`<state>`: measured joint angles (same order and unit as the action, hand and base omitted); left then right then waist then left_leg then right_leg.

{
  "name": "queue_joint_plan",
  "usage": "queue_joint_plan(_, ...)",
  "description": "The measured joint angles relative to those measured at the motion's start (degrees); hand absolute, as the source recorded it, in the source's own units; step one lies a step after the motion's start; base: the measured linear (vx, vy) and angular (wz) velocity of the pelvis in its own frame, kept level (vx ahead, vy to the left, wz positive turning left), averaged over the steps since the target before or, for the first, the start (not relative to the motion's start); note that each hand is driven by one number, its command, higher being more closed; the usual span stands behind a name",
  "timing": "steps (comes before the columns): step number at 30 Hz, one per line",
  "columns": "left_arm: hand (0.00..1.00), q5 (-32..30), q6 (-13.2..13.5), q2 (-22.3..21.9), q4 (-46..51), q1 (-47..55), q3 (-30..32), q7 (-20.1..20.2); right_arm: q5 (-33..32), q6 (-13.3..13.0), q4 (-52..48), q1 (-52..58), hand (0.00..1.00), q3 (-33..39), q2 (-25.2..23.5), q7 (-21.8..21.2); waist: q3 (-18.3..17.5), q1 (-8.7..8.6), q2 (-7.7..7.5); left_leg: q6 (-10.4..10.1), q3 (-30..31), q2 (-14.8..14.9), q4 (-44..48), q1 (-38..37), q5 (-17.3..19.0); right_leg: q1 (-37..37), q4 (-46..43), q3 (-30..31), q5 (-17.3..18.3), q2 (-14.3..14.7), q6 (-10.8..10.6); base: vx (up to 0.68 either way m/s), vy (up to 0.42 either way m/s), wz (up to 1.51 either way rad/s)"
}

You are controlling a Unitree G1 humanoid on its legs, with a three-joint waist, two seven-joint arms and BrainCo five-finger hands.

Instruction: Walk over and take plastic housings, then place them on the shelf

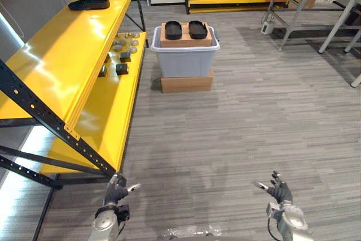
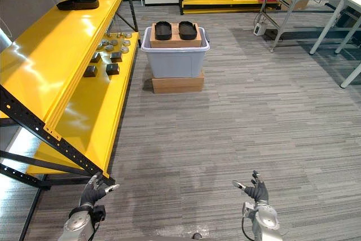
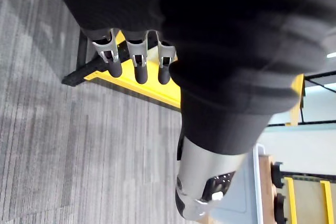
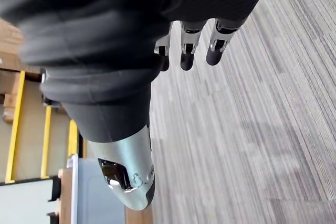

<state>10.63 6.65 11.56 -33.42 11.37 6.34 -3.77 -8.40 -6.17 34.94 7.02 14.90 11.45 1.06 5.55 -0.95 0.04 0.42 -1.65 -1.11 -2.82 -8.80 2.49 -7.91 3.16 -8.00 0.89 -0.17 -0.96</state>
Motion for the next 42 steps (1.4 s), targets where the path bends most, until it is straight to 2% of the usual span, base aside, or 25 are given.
queue_joint_plan(24,0.00,1.2,-0.1,-1.8,-0.9,1.0,0.1,-0.1,-0.6,0.4,2.6,0.6,0.00,-0.3,0.0,-0.1,-0.4,0.04,-0.08,0.3,-0.2,-0.1,-1.1,2.5,-0.1,2.4,1.2,-1.1,-0.1,0.1,0.1,0.00,-0.002,0.00)
queue_joint_plan(26,0.00,1.7,-0.1,-1.8,-0.4,1.0,0.2,-0.1,-0.6,0.4,2.6,-0.2,0.00,-0.2,0.0,-0.1,-0.4,0.12,-0.08,0.2,-0.6,0.0,0.5,3.7,1.0,3.1,0.8,-0.7,0.0,0.0,0.1,0.02,0.015,-0.13)
queue_joint_plan(28,0.00,2.3,-0.1,-2.0,0.6,1.1,0.8,-0.2,-0.6,0.4,2.6,-1.7,0.00,-0.2,0.0,0.1,-0.2,0.51,0.20,0.6,-2.5,0.2,5.7,6.5,4.2,4.2,0.4,0.9,0.3,0.0,-0.3,0.02,0.015,-0.36)
queue_joint_plan(31,0.00,2.4,-0.1,-2.7,1.8,1.1,0.9,-0.2,-0.7,0.3,2.5,-3.6,0.00,-0.1,0.4,0.3,0.3,1.42,1.85,1.5,-4.0,0.7,11.2,10.1,7.9,8.0,-4.2,2.4,2.6,0.0,-0.8,0.01,0.030,-0.39)
queue_joint_plan(33,0.00,2.9,0.1,-3.3,3.6,1.2,1.3,-0.3,-0.7,0.4,2.8,-4.4,0.00,-0.2,0.2,0.3,0.5,1.89,2.62,2.6,-5.8,0.8,15.5,13.1,11.6,14.8,-15.9,3.7,8.5,-1.0,-2.8,0.02,0.084,-0.38)
queue_joint_plan(34,0.00,3.2,0.1,-3.4,3.6,1.2,1.5,-0.3,-0.7,0.4,2.9,-4.4,0.00,-0.2,0.2,0.3,0.6,1.89,2.55,3.2,-6.0,0.4,15.9,13.0,12.4,16.6,-20.2,3.5,9.6,-1.5,-3.1,0.05,0.101,-0.24)
queue_joint_plan(35,0.00,3.8,0.1,-3.5,3.6,1.2,1.7,-0.5,-0.7,0.5,3.0,-4.5,0.00,-0.2,0.2,0.3,1.1,1.91,2.60,3.6,-6.2,0.0,16.0,12.2,13.3,20.6,-30.1,2.9,10.8,-2.7,-3.1,0.15,0.116,-0.06)
queue_joint_plan(36,0.00,4.4,0.2,-3.3,3.6,1.0,1.7,-0.7,-0.6,0.5,2.9,-4.3,0.00,-0.2,0.1,0.4,2.0,1.60,2.67,4.7,-5.7,-0.4,15.9,9.7,14.1,25.2,-41.5,1.2,10.3,-4.4,-2.6,0.19,0.096,0.01)
queue_joint_plan(37,0.00,4.5,0.2,-3.2,3.6,1.0,1.7,-1.0,-0.6,0.6,3.0,-3.8,0.00,-0.2,0.1,0.4,2.6,1.51,2.19,5.2,-5.4,-0.8,15.6,7.7,14.5,26.9,-46.5,-0.1,11.7,-5.5,-2.0,0.29,0.076,0.09)
queue_joint_plan(39,0.00,4.5,0.2,-3.0,3.5,1.0,1.7,-1.6,-0.6,0.6,2.9,-3.2,0.00,-0.3,0.2,0.4,3.1,1.65,2.50,5.0,-4.7,-0.8,15.1,4.6,16.0,29.3,-46.3,-3.1,13.7,-6.4,-1.1,0.34,0.061,0.08)
queue_joint_plan(40,0.00,4.6,0.2,-2.8,3.5,0.6,1.7,-1.6,-0.6,0.6,2.8,-3.3,0.00,-0.5,0.3,0.3,3.2,1.25,2.20,4.8,-4.0,-0.4,14.1,2.8,16.3,31.2,-42.2,-4.2,13.5,-5.9,-1.2,0.42,0.029,0.35)
queue_joint_plan(42,0.00,4.6,0.3,-3.0,3.5,-0.7,1.7,-1.6,-0.6,0.6,2.8,-3.9,0.00,-0.9,1.1,0.2,4.5,-0.12,3.37,4.1,-2.4,1.8,11.7,-0.4,16.5,33.5,-32.8,-4.4,11.2,-3.3,-1.1,0.54,-0.033,0.58)
